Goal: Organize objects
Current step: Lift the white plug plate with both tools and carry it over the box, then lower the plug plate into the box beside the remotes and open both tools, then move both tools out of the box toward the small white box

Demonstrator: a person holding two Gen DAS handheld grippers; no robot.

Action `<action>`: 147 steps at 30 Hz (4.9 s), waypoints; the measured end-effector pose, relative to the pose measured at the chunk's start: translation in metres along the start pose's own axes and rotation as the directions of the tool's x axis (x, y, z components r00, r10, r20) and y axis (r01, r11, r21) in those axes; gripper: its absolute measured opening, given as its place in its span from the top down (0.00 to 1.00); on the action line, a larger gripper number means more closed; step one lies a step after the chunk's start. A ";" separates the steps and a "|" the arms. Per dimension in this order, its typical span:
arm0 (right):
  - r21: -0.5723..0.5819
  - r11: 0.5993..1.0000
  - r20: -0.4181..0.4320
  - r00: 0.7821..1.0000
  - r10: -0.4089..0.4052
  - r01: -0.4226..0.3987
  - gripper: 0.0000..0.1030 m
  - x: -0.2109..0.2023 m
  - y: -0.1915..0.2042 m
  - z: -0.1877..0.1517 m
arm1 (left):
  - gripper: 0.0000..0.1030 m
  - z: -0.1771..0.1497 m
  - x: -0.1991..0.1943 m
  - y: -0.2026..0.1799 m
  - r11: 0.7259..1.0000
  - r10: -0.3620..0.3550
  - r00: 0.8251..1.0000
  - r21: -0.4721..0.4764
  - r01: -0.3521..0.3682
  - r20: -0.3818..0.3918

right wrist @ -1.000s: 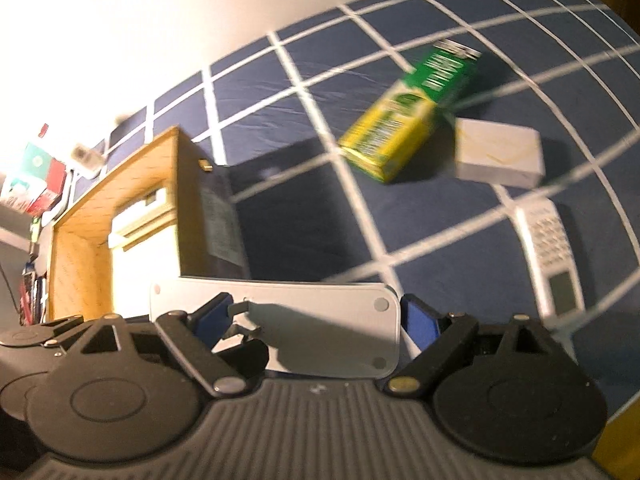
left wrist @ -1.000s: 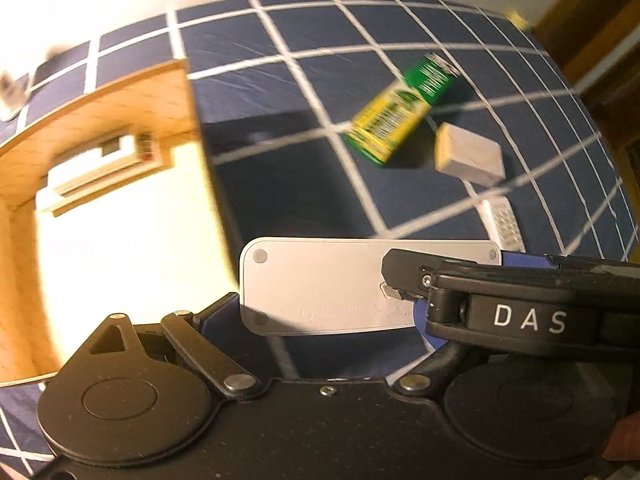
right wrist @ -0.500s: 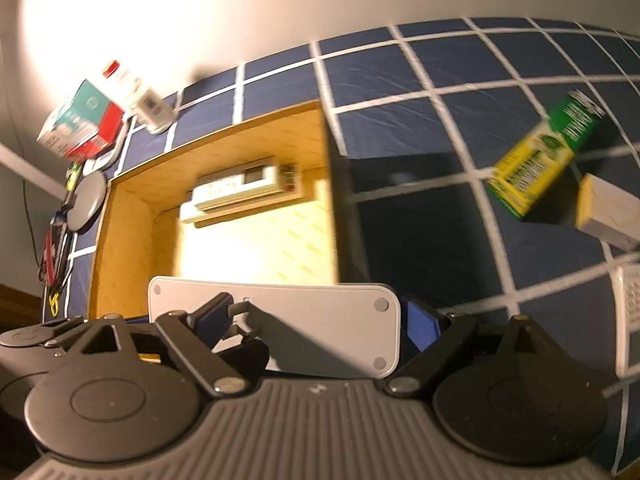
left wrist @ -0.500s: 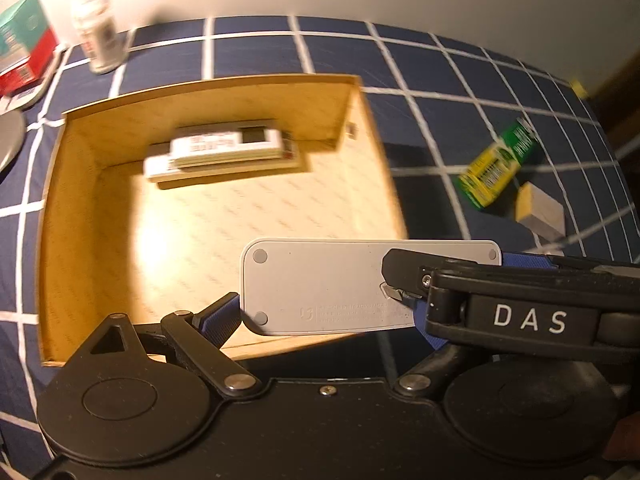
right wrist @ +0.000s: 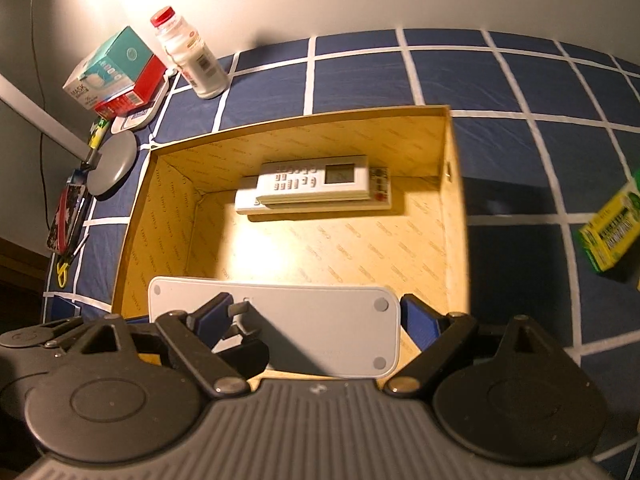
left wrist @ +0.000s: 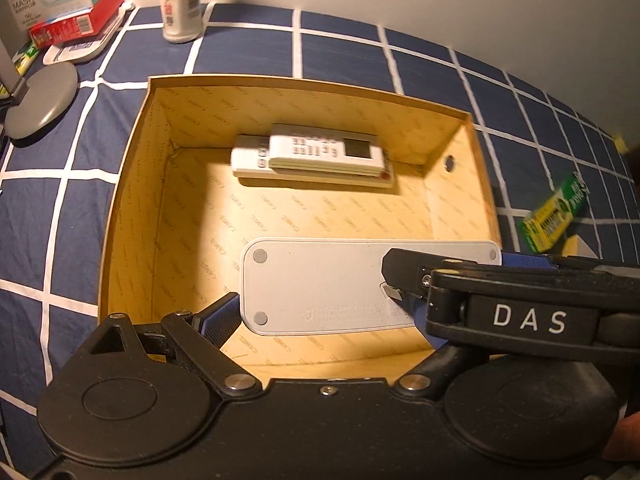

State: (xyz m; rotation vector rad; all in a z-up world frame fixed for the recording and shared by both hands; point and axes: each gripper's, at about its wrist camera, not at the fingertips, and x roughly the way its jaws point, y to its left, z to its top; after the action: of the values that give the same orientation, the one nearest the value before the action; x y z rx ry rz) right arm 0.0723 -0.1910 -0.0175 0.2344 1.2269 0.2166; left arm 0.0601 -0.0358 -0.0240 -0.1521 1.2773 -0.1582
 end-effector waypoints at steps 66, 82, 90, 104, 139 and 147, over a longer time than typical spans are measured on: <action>0.077 0.997 -0.176 0.984 -0.019 0.032 0.13 0.138 -0.027 0.080 | 0.11 0.085 0.124 0.032 1.000 -0.003 0.981 -0.026 -0.002 -0.195; 0.035 0.999 -0.097 0.995 -0.006 0.010 0.13 0.087 -0.015 0.066 | 0.10 0.057 0.073 0.027 0.999 0.014 0.993 -0.032 -0.018 -0.121; 0.033 0.999 -0.046 0.999 -0.012 0.013 0.13 0.050 -0.017 0.047 | 0.10 0.036 0.040 0.017 1.000 0.014 0.998 -0.025 -0.015 -0.068; 0.069 0.997 0.037 0.999 -0.028 0.025 0.13 -0.014 -0.038 0.002 | 0.10 -0.007 0.003 -0.025 0.999 -0.003 1.000 0.046 0.004 -0.022; 0.344 0.933 0.117 0.981 -0.156 0.108 0.12 -0.129 -0.304 -0.043 | 0.09 -0.035 0.055 -0.292 0.953 -0.072 0.993 0.289 0.095 -0.089; 0.410 0.904 0.102 0.979 -0.178 0.121 0.12 -0.137 -0.374 -0.049 | 0.09 -0.031 0.085 -0.352 0.939 -0.079 0.989 0.322 0.116 -0.124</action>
State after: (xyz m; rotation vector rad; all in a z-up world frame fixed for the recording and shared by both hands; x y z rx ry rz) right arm -0.0042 -0.5849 -0.0191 0.5024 1.1367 -0.1893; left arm 0.0426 -0.3981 -0.0416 0.0822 1.3342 -0.4684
